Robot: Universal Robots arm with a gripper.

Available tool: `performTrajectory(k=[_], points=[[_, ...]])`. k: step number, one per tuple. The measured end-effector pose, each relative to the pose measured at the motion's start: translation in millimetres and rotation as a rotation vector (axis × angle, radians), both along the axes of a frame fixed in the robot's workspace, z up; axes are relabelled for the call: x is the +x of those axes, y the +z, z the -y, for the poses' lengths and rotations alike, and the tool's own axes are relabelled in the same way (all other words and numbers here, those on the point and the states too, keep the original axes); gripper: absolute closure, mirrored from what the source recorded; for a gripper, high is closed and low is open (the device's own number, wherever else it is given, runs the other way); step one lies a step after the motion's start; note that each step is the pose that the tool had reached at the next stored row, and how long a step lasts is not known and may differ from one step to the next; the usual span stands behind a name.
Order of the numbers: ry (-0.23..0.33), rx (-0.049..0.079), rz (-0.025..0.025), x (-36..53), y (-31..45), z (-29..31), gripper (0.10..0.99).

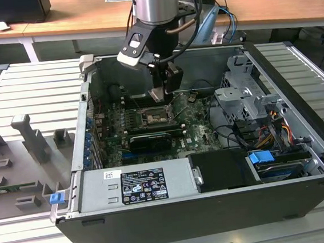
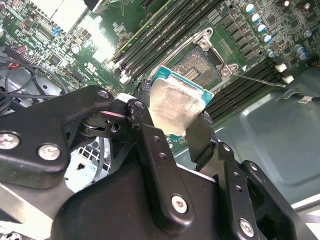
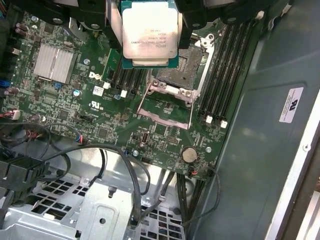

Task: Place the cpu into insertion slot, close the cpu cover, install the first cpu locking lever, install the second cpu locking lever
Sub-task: 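Place the cpu into insertion slot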

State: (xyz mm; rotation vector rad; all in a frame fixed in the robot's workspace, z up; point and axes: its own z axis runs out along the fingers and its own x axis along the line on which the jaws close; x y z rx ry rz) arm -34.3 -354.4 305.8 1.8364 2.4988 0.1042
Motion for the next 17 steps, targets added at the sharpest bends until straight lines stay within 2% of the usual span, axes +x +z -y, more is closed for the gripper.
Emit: performTrajectory(k=[17], points=[[-0.004, 0.000, 0.0000, 0.0, -6.9, 0.0, 0.557]])
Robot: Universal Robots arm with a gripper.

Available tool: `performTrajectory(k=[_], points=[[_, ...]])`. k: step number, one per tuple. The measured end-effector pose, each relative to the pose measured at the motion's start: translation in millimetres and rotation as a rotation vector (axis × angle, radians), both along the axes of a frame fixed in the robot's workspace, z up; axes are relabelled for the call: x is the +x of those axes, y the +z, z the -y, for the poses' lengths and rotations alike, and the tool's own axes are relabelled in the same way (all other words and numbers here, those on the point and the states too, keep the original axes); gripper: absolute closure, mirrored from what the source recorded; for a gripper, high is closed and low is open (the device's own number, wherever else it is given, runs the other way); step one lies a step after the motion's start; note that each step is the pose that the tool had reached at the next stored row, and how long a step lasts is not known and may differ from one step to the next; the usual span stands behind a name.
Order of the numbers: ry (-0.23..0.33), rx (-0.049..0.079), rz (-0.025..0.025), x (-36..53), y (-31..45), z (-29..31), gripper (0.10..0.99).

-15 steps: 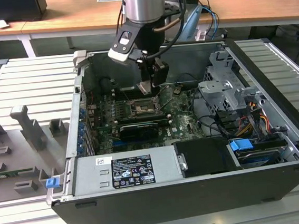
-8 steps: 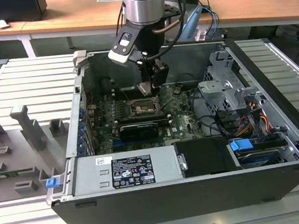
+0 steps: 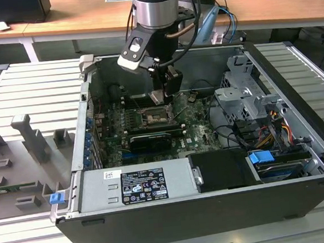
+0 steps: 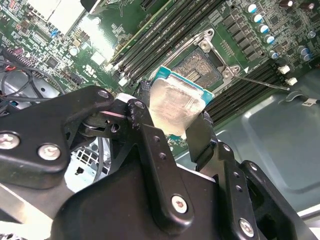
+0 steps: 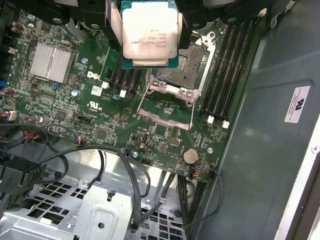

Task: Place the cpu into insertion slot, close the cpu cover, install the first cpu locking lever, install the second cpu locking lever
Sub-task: 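Place the cpu into insertion slot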

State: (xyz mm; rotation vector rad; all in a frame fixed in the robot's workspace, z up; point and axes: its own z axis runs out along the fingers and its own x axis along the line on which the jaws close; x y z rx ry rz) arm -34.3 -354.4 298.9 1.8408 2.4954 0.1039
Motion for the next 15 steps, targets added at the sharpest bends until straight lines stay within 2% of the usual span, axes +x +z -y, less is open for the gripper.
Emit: performTrajectory(k=[15], points=[[-0.002, 0.000, 0.0000, 0.0, -4.8, 0.0, 0.557]])
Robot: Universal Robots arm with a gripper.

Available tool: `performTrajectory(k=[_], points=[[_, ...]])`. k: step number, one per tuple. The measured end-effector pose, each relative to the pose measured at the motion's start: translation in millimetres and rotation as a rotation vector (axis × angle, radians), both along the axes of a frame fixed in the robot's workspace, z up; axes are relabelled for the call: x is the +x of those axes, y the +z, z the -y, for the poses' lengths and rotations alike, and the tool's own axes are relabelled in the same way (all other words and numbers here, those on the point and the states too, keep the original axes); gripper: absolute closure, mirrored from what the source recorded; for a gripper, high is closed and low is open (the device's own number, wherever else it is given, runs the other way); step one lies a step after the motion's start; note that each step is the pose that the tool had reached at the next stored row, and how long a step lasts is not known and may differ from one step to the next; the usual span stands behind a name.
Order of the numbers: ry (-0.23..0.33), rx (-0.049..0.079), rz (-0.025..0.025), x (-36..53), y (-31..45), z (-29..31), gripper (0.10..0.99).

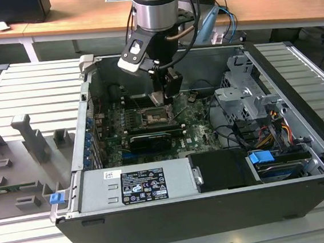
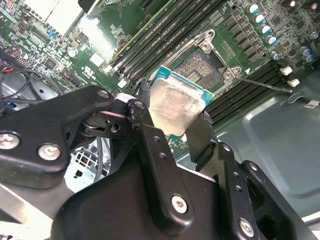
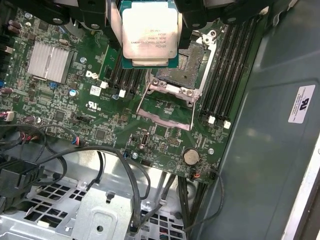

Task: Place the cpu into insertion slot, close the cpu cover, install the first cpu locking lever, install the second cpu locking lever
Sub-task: 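Place the cpu into insertion slot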

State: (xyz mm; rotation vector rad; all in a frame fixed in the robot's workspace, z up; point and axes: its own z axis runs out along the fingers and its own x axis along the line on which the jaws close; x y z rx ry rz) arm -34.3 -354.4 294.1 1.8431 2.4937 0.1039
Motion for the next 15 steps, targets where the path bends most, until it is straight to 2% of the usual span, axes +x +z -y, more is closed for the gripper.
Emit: performTrajectory(k=[15], points=[[-0.002, 0.000, 0.0000, 0.0, -5.5, 0.0, 0.557]])
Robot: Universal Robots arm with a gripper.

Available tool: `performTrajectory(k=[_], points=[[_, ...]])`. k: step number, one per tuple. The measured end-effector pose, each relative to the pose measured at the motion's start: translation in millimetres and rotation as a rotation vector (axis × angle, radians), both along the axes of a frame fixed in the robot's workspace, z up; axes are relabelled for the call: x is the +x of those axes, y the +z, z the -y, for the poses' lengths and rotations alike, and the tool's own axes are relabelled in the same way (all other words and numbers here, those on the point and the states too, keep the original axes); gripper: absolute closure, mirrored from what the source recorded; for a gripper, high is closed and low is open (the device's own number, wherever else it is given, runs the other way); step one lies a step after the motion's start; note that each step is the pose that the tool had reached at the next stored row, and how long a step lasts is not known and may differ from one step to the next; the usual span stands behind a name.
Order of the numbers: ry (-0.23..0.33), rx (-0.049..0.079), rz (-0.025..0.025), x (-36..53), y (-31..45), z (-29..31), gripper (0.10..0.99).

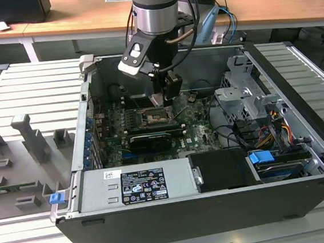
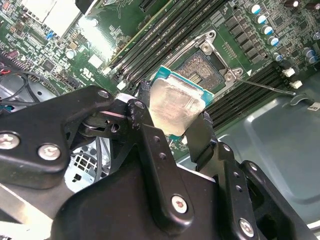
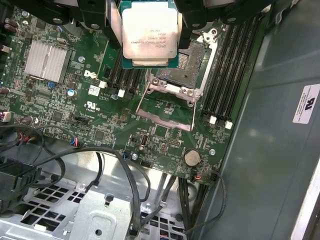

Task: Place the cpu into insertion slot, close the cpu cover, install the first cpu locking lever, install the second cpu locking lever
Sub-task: 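Place the cpu into insertion slot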

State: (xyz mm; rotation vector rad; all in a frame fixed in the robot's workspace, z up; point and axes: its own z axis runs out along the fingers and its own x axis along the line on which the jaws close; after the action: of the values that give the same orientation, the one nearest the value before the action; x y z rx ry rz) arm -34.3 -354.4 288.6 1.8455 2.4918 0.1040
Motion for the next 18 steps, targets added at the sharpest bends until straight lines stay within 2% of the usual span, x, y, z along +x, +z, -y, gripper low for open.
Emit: performTrajectory(k=[18], points=[[-0.004, -0.001, 0.0002, -0.5, -9.5, 0.0, 0.557]])
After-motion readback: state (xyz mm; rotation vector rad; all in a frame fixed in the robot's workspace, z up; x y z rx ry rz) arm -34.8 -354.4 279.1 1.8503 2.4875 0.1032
